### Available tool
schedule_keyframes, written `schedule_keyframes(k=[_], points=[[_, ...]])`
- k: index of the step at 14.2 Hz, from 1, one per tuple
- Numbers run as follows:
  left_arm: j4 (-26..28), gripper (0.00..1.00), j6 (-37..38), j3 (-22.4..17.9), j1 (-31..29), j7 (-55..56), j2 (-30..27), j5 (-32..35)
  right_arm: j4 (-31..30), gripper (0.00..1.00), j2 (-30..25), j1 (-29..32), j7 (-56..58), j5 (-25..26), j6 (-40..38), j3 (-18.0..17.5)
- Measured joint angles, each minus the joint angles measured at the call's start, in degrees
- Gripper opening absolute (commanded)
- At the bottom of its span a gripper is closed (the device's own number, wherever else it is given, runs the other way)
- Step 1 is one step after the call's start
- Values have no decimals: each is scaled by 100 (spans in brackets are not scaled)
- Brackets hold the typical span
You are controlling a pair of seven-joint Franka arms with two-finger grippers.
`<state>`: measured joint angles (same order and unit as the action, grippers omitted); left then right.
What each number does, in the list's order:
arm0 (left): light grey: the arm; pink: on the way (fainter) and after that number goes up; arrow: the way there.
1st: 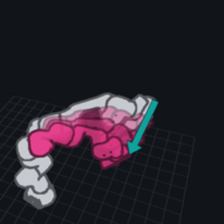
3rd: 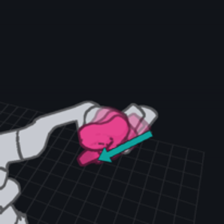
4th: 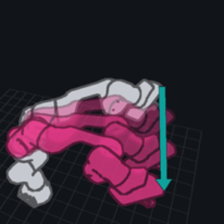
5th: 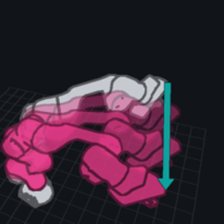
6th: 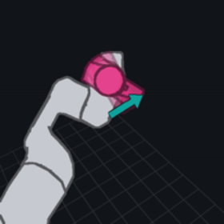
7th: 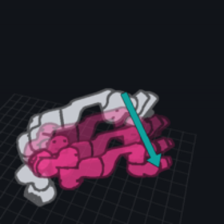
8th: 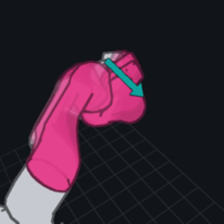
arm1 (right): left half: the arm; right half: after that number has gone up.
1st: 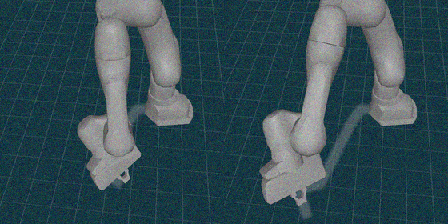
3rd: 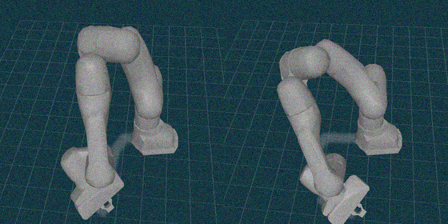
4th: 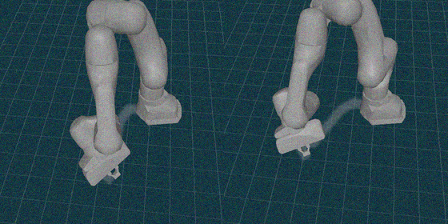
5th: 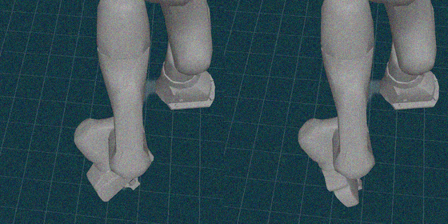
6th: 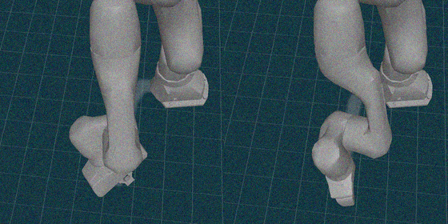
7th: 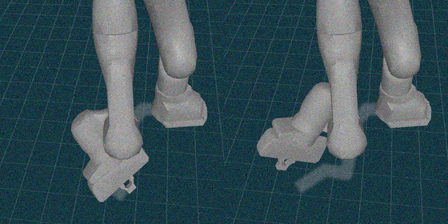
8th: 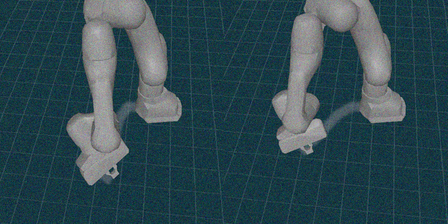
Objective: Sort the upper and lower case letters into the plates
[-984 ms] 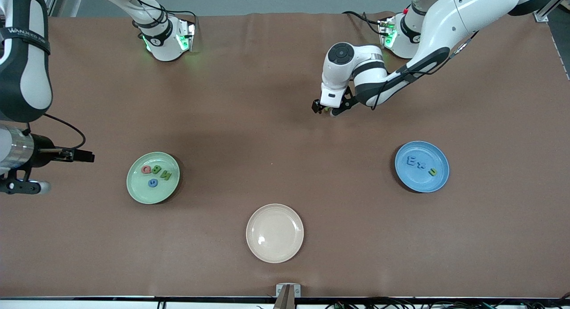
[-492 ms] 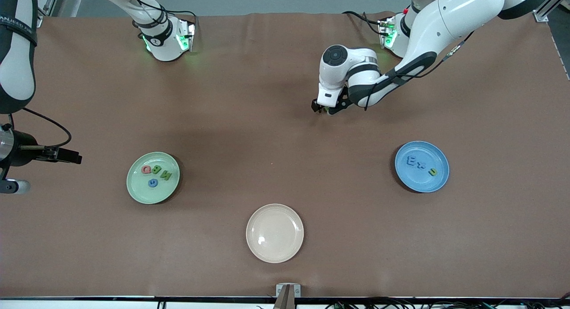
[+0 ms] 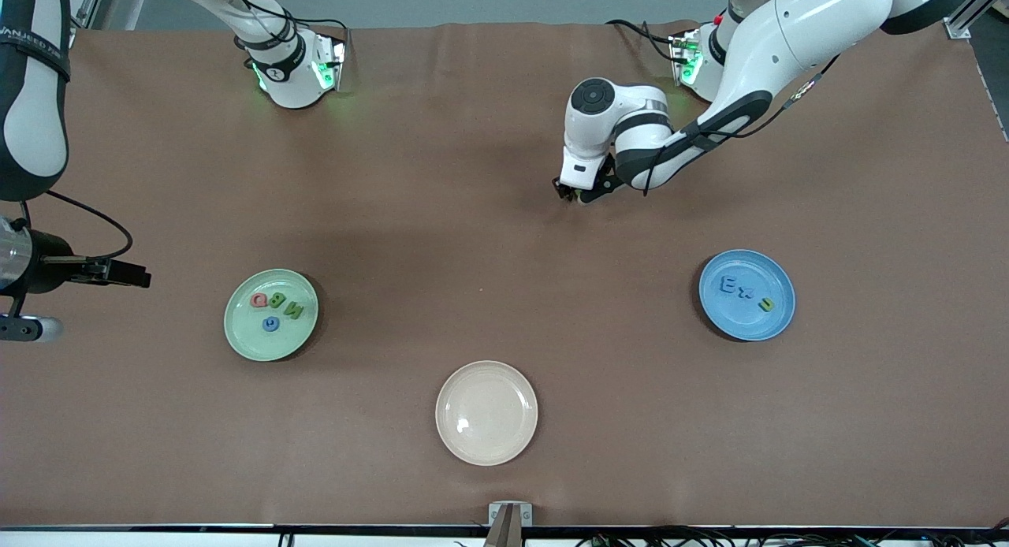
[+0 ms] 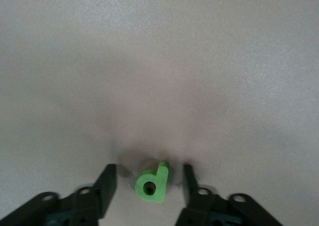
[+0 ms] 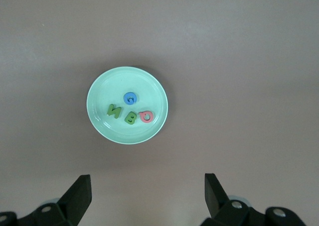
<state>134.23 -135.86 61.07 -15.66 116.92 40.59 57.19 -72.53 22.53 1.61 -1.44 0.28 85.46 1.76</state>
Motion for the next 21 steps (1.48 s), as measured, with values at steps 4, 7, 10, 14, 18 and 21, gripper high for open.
schedule_keyframes(k=[4,7,10,14,18,21], points=[[-3,51,-17,-3,0,0,0,21,-36,100,-36,6,0,0,-26,2],[-2,62,-22,-4,37,0,1,23,-250,100,-282,-2,0,-4,-15,-9],[-1,64,-23,-4,90,0,2,23,-650,100,-643,-89,0,-8,125,-41],[0,49,-28,-5,93,0,3,23,-1614,100,-1250,-174,-5,-8,699,-37],[-11,35,-70,-33,149,0,5,96,-1874,100,-1583,-161,-5,-8,730,-24],[-45,15,-113,-46,187,0,5,136,-1870,100,-1745,-142,-5,-7,549,-27]])
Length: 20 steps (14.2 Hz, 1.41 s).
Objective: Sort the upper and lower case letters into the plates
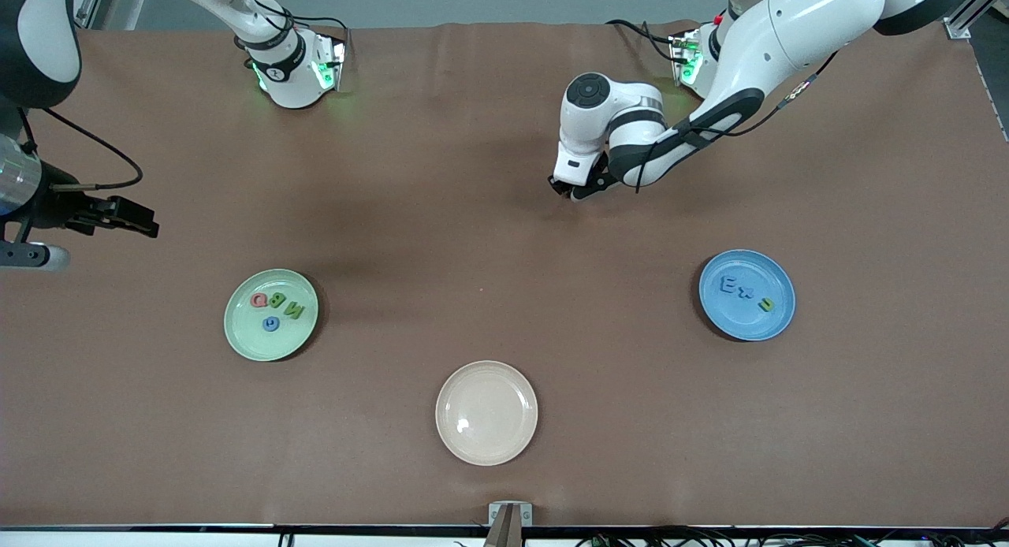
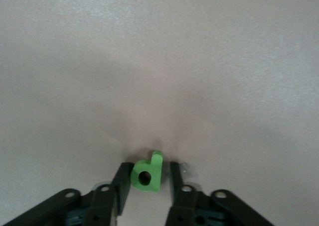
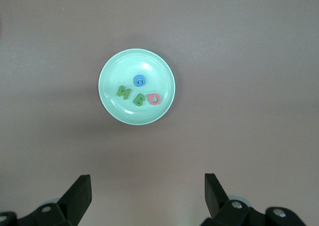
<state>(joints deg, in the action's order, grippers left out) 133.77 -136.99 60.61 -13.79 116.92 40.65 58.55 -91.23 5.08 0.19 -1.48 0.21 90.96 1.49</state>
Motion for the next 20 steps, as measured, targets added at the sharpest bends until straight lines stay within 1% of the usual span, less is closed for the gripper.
schedule_keyframes(k=[2,3,7,9,11,13,15,18,19,20], points=[[-6,5,4,-3,9,0,0,3,0,100,-148,130,9,1,-139,-4],[-6,2,4,-3,10,0,0,3,0,100,-209,202,25,1,-207,-4],[-11,0,11,-3,11,-16,-6,37,-2,100,-362,245,66,0,-434,-50],[-74,0,33,2,-30,-193,-48,118,-3,100,-469,199,66,0,-596,-101],[-205,0,260,180,-206,-528,-129,120,-4,100,-604,176,66,0,-754,-115],[-381,0,898,632,-556,-1008,-173,82,-6,100,-707,178,66,0,-850,-109],[-571,0,1603,1330,-1198,-1840,-195,-290,-18,100,-751,178,66,0,-855,-106],[-962,0,2740,2488,-2667,-3847,-240,-975,-98,100,-752,177,64,0,-696,-106],[-1129,0,3181,2801,-3193,-4668,-244,-1111,-135,100,-752,177,64,0,-598,-107],[-1275,0,3518,3016,-3656,-5449,-246,-1182,-163,100,-751,177,64,0,-536,-107]])
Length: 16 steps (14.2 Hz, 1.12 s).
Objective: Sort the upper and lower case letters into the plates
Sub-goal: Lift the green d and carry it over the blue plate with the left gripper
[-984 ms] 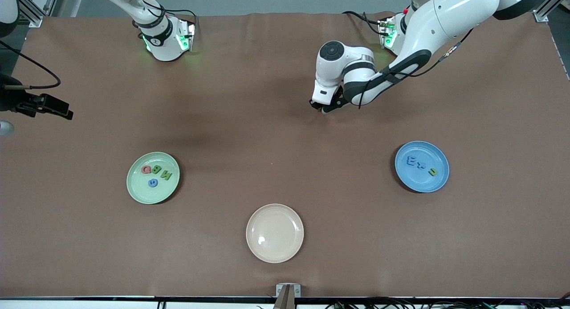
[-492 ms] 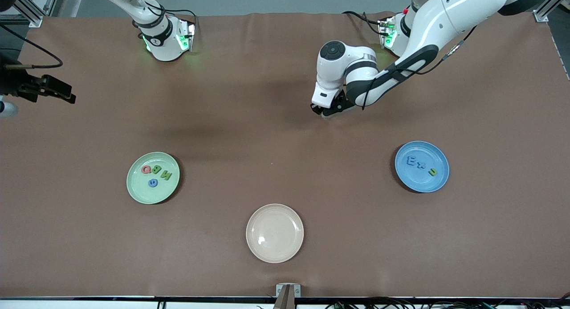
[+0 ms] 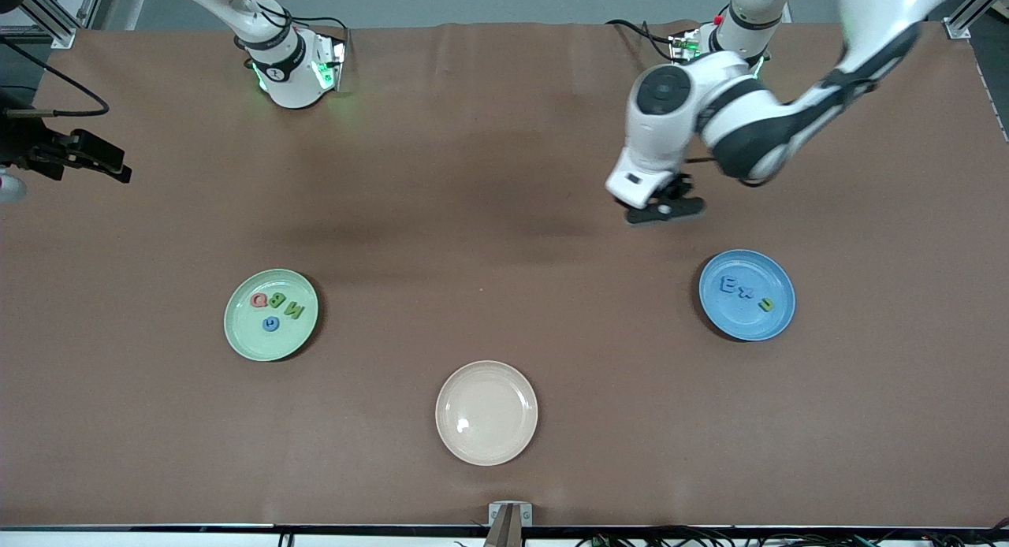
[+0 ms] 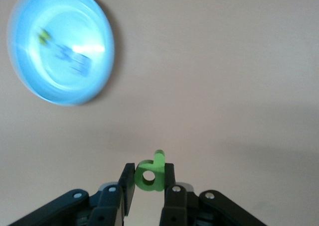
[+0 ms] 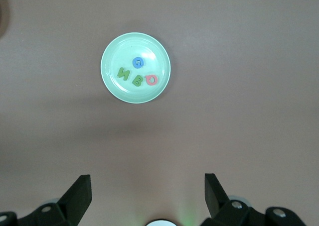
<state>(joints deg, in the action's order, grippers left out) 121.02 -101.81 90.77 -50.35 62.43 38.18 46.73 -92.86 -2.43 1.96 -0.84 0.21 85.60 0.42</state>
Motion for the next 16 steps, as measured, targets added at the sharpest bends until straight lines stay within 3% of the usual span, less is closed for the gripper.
schedule_keyframes(k=[3,6,16], points=[[-182,1,278,302,-1357,-2200,0,-139,-11,100,-1,3,-1,0,38,7],[-167,1,227,285,-2268,-3511,88,-185,-9,100,-44,-19,-1,3,-57,6],[75,2,-1149,-1223,-2223,-4393,198,-55,-11,100,-216,-135,-3,6,-215,148]])
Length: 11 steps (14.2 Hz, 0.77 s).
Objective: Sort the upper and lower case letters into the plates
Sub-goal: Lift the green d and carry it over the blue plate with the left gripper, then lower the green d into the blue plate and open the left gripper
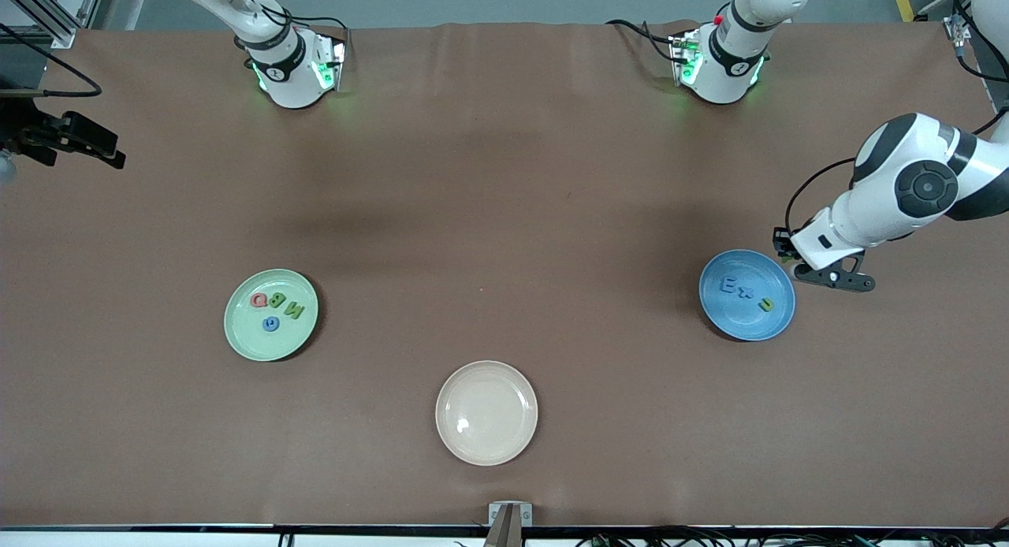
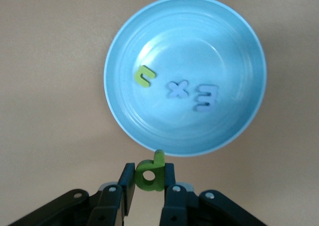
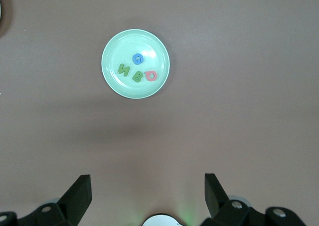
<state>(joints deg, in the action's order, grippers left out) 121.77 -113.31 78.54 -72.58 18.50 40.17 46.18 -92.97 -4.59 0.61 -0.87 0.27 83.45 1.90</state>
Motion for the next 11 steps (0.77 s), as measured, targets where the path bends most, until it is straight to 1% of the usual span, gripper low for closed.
schedule_keyframes(k=[3,4,6,9,11], points=[[6,2,-413,-695,517,-18,20,244,-6,100,0,-2,0,-2,8,3],[4,2,-479,-851,669,-12,23,263,-7,100,0,-5,0,-3,15,3],[-2,2,-572,-1057,874,-3,24,276,-7,100,0,-20,0,-4,46,1],[-5,2,-772,-1344,1023,-3,31,310,-12,100,0,-53,0,-5,98,-3],[-5,2,-967,-1632,1174,-10,41,382,-16,100,0,-70,0,-5,101,-5]])
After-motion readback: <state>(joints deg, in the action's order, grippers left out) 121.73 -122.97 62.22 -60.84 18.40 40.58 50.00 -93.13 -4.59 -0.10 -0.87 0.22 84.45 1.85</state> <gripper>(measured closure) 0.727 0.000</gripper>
